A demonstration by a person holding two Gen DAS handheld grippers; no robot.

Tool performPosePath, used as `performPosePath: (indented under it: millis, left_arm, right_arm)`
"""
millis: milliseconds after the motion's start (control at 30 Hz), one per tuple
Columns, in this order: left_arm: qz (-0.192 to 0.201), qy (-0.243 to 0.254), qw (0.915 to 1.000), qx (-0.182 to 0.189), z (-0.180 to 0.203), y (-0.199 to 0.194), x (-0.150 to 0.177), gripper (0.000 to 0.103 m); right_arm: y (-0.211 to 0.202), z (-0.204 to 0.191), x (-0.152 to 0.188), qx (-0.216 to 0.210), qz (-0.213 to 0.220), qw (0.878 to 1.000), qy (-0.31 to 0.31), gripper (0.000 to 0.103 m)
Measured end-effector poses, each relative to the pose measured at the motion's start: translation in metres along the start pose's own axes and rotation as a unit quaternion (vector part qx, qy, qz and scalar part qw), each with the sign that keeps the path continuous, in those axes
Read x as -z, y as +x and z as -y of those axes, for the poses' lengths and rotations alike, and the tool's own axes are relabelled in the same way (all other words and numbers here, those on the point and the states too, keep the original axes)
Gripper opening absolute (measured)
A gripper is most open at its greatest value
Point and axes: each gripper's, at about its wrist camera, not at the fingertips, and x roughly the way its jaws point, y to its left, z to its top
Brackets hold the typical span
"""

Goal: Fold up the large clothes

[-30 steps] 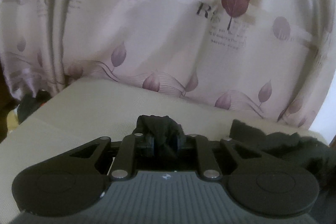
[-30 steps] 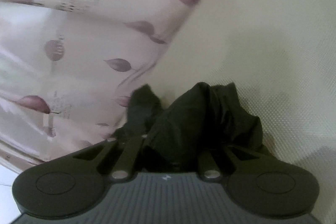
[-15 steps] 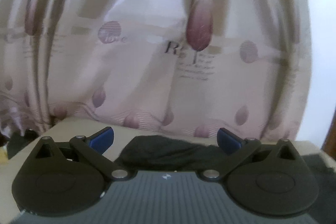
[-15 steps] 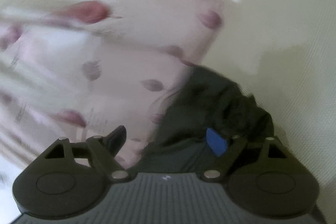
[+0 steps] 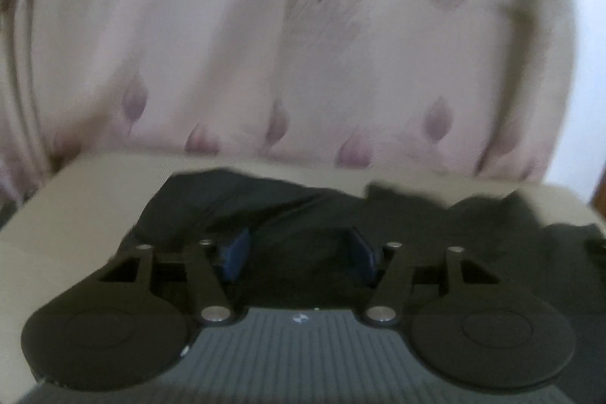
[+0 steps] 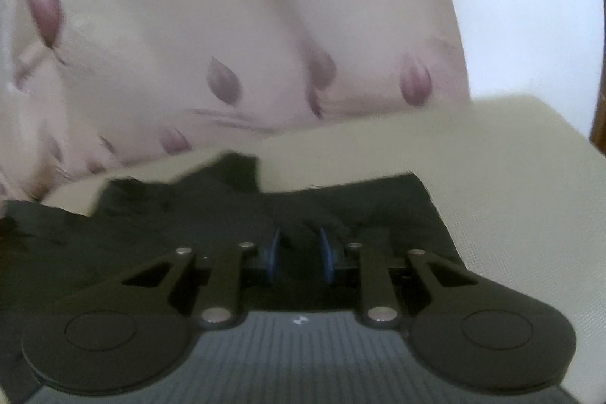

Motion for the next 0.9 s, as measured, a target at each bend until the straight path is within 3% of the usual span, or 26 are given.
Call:
performPosePath:
  millis: [100,267,533,900]
  left_arm:
    - [-0.033,-0.008,0.9993,-0.017,-0.011,0.026,0.016,0.060]
    - [-0.047,-0.025,0.9985,-0.014,-0.019,0.039,0.027,0.062]
    - [-0.051,-0.041,0.9978,-0.004,-0.025,0.048,0.039,0.063]
    - [-0.054,-0.029,0.9980,-0.013,-0.023,0.053,0.041,0.063]
  right_arm:
    - [0.008,0.006,0.011,0.001,-0.018,1.000,0.007,0.022]
    - [0.016,0.007,0.019,0.006,-0.038,0.999,0.016,0.021]
    - [0.026,0.009,0.029,0.015,-0.031,0.999,0.023,0.019]
    - [0.029,-0.005,0.033,0.052,-0.017,0.998,-0.037,0.019]
